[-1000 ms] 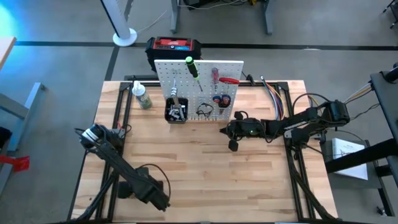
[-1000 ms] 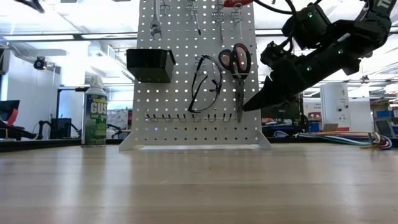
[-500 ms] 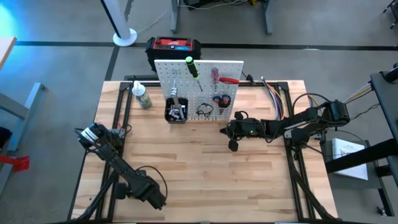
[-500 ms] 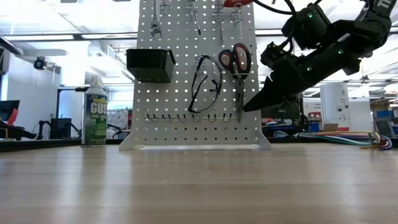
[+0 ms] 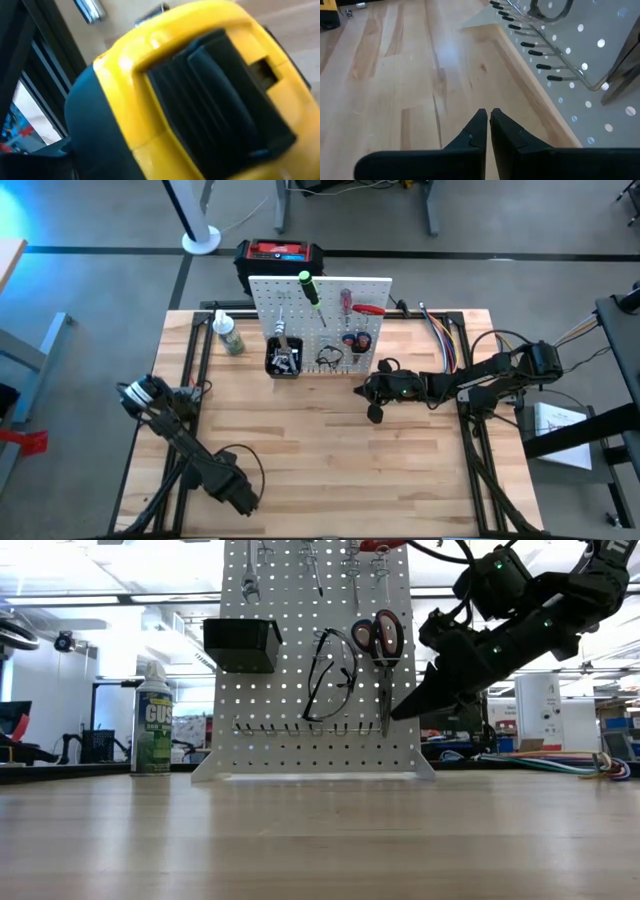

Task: Hang tools onto peg board
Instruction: Hang the yellow measuring tape on the pegboard, then put the silver socket into the black bin on the pegboard

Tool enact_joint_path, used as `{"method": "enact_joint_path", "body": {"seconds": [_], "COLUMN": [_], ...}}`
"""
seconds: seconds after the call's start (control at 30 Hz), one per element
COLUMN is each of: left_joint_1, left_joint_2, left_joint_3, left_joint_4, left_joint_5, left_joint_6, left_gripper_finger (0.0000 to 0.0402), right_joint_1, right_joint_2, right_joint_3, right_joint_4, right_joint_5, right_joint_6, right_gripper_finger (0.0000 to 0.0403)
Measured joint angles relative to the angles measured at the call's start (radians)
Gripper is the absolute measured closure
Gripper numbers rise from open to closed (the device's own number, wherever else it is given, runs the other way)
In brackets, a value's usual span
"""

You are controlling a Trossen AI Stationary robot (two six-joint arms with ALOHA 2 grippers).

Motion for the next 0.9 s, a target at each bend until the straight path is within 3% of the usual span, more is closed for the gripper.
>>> {"method": "enact_joint_path", "body": {"seconds": [0.2,0.4,0.57,0.63,0.73,0.83,0.9], "left_joint_1": [0.015,0.053,0.056,0.056,0.065,0.088,0.091], "left_joint_2": [-0.001,0.0,0.01,0.012,0.019,0.016,0.01], "left_joint_3": [-0.012,-0.01,0.026,0.052,0.108,0.172,0.227], "left_joint_4": [-0.032,-0.083,-0.148,-0.164,-0.129,-0.218,-0.237], "left_joint_5": [-0.026,-0.027,-0.116,-0.26,-0.77,-0.936,-0.93], "left_joint_6": [0.149,0.408,0.628,0.738,0.912,0.991,1.027], "left_gripper_finger": [0.0036,0.0036,0.0036,0.0036,0.0038,0.0039,0.0039], "right_joint_1": [0.001,0.005,0.006,0.01,0.023,0.046,0.061], "right_joint_2": [-0.002,-0.003,-0.006,-0.006,-0.006,-0.007,-0.008], "right_joint_3": [0.013,0.065,0.129,0.153,0.189,0.215,0.229], "right_joint_4": [-0.043,-0.144,-0.284,-0.334,-0.399,-0.432,-0.441], "right_joint_5": [-0.001,-0.002,-0.002,-0.002,-0.002,-0.001,-0.001], "right_joint_6": [0.024,0.036,0.071,0.09,0.126,0.153,0.171], "right_gripper_finger": [0.0394,0.0394,0.0394,0.0394,0.0394,0.0394,0.0394]}}
